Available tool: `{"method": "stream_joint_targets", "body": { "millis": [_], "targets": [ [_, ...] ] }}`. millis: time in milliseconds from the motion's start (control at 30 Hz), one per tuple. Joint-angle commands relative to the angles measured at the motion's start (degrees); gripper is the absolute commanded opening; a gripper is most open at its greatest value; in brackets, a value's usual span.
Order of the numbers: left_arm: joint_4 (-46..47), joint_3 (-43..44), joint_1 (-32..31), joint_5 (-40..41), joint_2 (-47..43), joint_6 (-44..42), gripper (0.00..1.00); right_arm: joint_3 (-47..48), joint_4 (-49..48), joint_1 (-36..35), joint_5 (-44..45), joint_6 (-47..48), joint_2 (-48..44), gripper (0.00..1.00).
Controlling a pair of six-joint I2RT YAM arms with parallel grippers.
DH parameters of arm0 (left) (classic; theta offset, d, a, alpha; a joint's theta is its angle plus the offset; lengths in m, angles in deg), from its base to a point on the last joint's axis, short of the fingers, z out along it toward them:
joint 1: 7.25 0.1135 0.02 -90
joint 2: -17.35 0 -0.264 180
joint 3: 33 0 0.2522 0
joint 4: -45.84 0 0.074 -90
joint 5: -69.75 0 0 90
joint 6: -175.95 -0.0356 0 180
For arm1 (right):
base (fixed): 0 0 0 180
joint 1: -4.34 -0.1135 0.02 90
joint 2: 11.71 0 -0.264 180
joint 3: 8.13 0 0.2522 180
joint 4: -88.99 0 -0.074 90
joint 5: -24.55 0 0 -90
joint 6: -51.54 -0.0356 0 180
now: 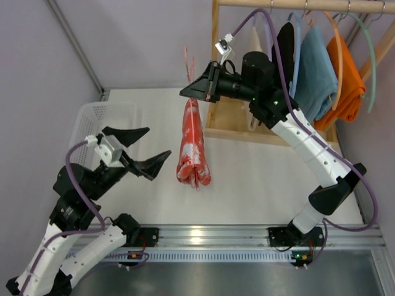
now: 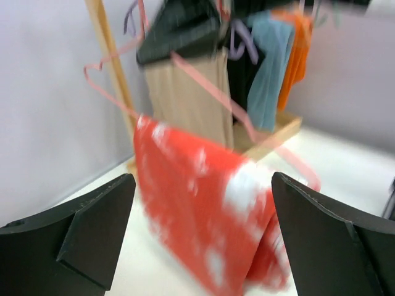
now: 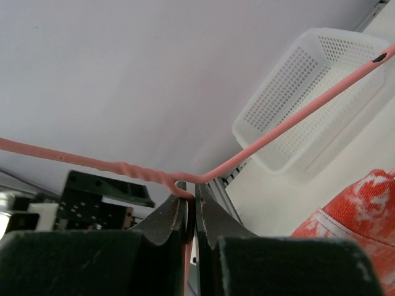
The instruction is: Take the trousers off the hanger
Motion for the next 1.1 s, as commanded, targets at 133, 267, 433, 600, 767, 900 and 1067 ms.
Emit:
{"method": "stream_joint_targets", "body": {
  "millis": [133, 267, 433, 600, 767, 900, 1067],
  "targets": [
    [-12.25, -18.31, 0.04, -1.90, -15.15, -22.54, 0.98, 5.35, -9.21, 1.16, -0.28, -5.69, -4.14, 0.00],
    [-8.75, -24.82, 0.04, -2.60, -16.21, -20.45, 0.98, 7.90, -8.51, 1.33, 0.95, -5.95, -4.13, 0.00],
    [1.43, -34.13, 0.04, -1.99, -16.48, -20.53, 0.98, 8.87, -8.77, 1.95, 0.87, -6.66, -4.31, 0.00],
    [13.65, -40.99, 0.04, -0.94, -12.62, -18.77, 0.98, 8.96, -9.38, 2.30, 0.34, -7.89, -3.61, 0.00],
    [25.61, -42.32, -0.05, 0.30, -4.36, -17.63, 0.98, 10.01, -9.82, 2.30, 0.25, -9.03, -2.73, 0.00],
    [32.91, -42.23, -0.93, 0.91, 1.35, -14.82, 0.98, 10.46, -10.18, 2.30, 0.25, -9.29, -2.20, 0.00],
    [36.70, -41.79, -5.05, 3.37, 3.39, -14.28, 0.98, 10.11, -9.91, 2.30, 0.34, -8.86, -2.38, 0.00]
  ]
}}
